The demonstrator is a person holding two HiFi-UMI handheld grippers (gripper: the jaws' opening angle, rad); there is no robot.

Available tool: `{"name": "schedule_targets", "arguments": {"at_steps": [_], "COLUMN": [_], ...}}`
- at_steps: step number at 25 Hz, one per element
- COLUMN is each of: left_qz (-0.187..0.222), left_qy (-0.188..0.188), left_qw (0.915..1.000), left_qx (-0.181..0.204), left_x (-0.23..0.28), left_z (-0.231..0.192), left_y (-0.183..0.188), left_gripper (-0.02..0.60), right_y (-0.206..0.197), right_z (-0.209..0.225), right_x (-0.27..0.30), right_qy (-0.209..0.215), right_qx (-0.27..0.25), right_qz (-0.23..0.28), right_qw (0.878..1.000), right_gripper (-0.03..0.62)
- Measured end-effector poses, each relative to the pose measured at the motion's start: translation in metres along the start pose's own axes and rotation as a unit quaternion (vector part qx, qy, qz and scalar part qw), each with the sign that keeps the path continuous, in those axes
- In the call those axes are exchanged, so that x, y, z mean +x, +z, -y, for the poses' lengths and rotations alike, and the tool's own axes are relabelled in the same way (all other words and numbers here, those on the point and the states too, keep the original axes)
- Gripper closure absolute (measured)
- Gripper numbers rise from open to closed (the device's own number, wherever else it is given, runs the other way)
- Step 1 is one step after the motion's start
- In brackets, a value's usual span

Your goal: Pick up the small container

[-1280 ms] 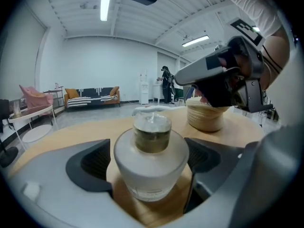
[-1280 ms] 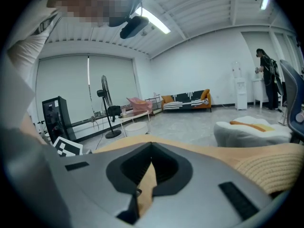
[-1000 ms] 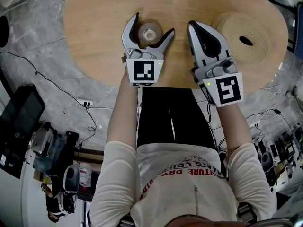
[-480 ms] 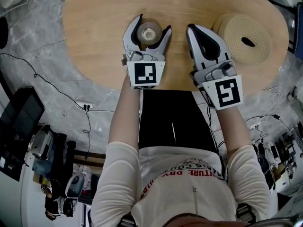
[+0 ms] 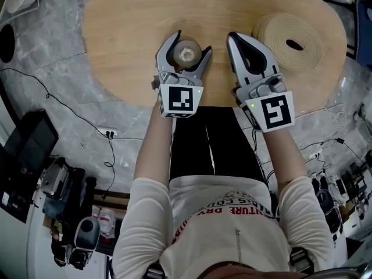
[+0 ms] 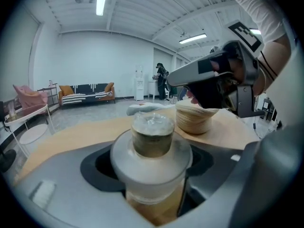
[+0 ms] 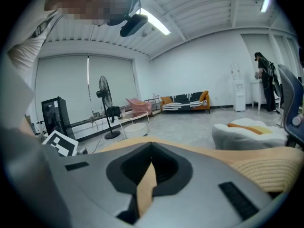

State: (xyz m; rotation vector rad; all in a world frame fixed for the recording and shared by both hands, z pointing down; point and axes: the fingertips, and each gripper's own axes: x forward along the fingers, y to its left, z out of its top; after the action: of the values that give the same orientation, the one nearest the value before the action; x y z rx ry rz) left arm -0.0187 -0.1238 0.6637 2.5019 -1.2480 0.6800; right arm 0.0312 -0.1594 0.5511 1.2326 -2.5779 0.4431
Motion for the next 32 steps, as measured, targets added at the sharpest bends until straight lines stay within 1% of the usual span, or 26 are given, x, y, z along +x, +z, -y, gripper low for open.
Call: {"name": "schedule_targets", "arguments": {"at_steps": [2, 5, 8, 10, 13, 15, 17, 22, 27, 32], "left_qz": [0.000, 0.018, 0.022, 0.024, 0.024, 0.027, 0.036, 0.077, 0.102, 0.113], "left_qy": [-0.002, -0.002, 0.009, 0.017, 0.018, 0.020, 0.024, 0.029, 0.025, 0.019], "left_qw": [1.0000, 0.9998, 0.9997, 0.9996, 0.9995, 0.9993, 0.9987, 0.9961, 0.9927, 0.9916], "left_qx": [-0.006, 0.001, -0.001, -0.001, 0.013, 0.019, 0.025, 0.032, 0.059, 0.060], "left_x": [-0.013, -0.035, -0.058, -0.071, -0.094, -0.108, -0.119, -0.157, -0.194, -0.228], "left_z": [0.005, 0.006, 0.001, -0.004, -0.001, 0.000, 0.000, 0.007, 0.006, -0.001], "left_y": [0.014, 0.055, 0.090, 0.114, 0.149, 0.173, 0.199, 0.263, 0.309, 0.337], "left_gripper": [0.239, 0.239, 0.239, 0.239, 0.239, 0.239, 0.239, 0.239, 0.239, 0.239], "right_y": [0.014, 0.040, 0.067, 0.090, 0.123, 0.145, 0.166, 0.212, 0.255, 0.289], "right_z": [-0.003, -0.008, -0.013, -0.014, -0.018, -0.020, -0.021, -0.030, -0.043, -0.061], "right_x": [-0.011, -0.030, -0.045, -0.054, -0.071, -0.081, -0.090, -0.116, -0.133, -0.147], "right_qy": [-0.002, -0.006, -0.006, -0.005, 0.000, 0.002, 0.003, 0.003, -0.007, -0.026], "right_qx": [-0.002, -0.001, -0.001, -0.013, -0.034, -0.038, -0.041, -0.050, -0.061, -0.067], "right_qz": [0.001, 0.006, 0.010, 0.017, 0.020, 0.023, 0.031, 0.050, 0.071, 0.084], "right_qw": [1.000, 1.000, 1.000, 1.000, 0.999, 0.999, 0.999, 0.998, 0.996, 0.994], "right_gripper": [0.608, 0.608, 0.607, 0.608, 0.608, 0.608, 0.608, 0.608, 0.608, 0.607]}}
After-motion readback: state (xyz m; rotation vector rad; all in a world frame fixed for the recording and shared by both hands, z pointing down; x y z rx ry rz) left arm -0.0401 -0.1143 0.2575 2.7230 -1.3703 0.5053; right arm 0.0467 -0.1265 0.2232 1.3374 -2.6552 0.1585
